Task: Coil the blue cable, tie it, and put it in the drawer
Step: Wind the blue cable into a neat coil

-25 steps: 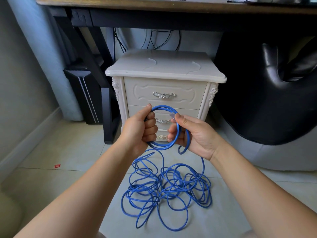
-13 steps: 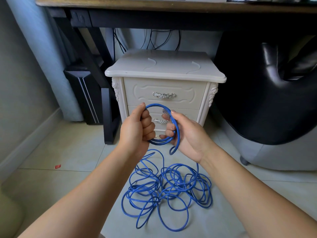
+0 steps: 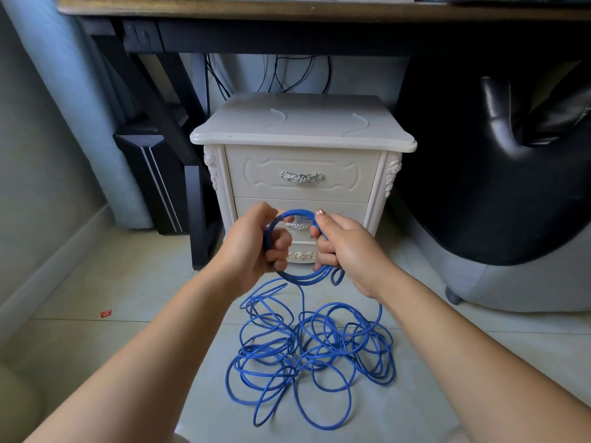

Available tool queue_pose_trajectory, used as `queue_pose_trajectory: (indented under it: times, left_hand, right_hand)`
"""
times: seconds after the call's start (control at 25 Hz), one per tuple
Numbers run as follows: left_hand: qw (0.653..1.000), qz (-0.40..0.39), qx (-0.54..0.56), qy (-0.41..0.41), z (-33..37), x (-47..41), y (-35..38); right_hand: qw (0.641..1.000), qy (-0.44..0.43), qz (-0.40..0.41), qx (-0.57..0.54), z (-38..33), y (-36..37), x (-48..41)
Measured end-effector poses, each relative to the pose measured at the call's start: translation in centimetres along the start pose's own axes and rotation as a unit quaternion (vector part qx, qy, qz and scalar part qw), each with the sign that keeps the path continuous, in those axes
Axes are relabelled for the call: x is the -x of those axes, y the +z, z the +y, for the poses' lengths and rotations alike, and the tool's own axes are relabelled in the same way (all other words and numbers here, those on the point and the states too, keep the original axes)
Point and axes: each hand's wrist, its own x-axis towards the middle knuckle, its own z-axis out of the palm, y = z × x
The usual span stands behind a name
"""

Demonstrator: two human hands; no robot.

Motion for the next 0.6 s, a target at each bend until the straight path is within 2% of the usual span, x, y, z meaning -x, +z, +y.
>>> queue_pose_trajectory:
  times: [0.08,0.16,0.24,0.32,0.4,0.48,0.52,0.6]
  left_hand:
    - [0.99,-0.01,-0.138,0.011,0.3,-0.2,0.1]
    - [0.963,-0.029,-0.264,0.051,0.1,-0.3,0.5]
    - [0.949,-0.042,-0.301,0.083,-0.1,-0.3,0.7]
    - [0.95,-0.066,-0.294,0.087,-0.3,-0.4,0.6]
    - [0.95,-0.092,-0.289,0.076,-0.5,-0.5,0.4]
    - [0.954,-0.088,-0.272,0.085,-0.8,-0.6,0.3]
    - [0.96,-0.068,-0.255,0.098,-0.9,-0.7,0.2]
    - [0.971,-0.01,-0.205,0.126,-0.9,-0.8,0.1]
  right_hand:
    - [0.991,-0.018,0.012,0.132,-0.2,-0.2,-0.1]
    - [0.969,-0.048,0.039,0.24,-0.7,-0.3,-0.1]
    - [0.952,-0.083,0.053,0.29,-1.2,-0.6,-0.1]
    - [0.944,-0.1,0.038,0.312,-1.3,-0.8,-0.2]
    - [0.958,-0.084,0.018,0.273,-0.9,-0.7,-0.3]
    - [0.992,-0.033,-0.009,0.122,-0.4,-0.9,-0.5]
    - [0.998,-0.009,-0.027,0.047,-0.5,-1.3,-0.5]
    - [0.998,0.024,-0.06,-0.007,-0.4,-2.3,-0.3]
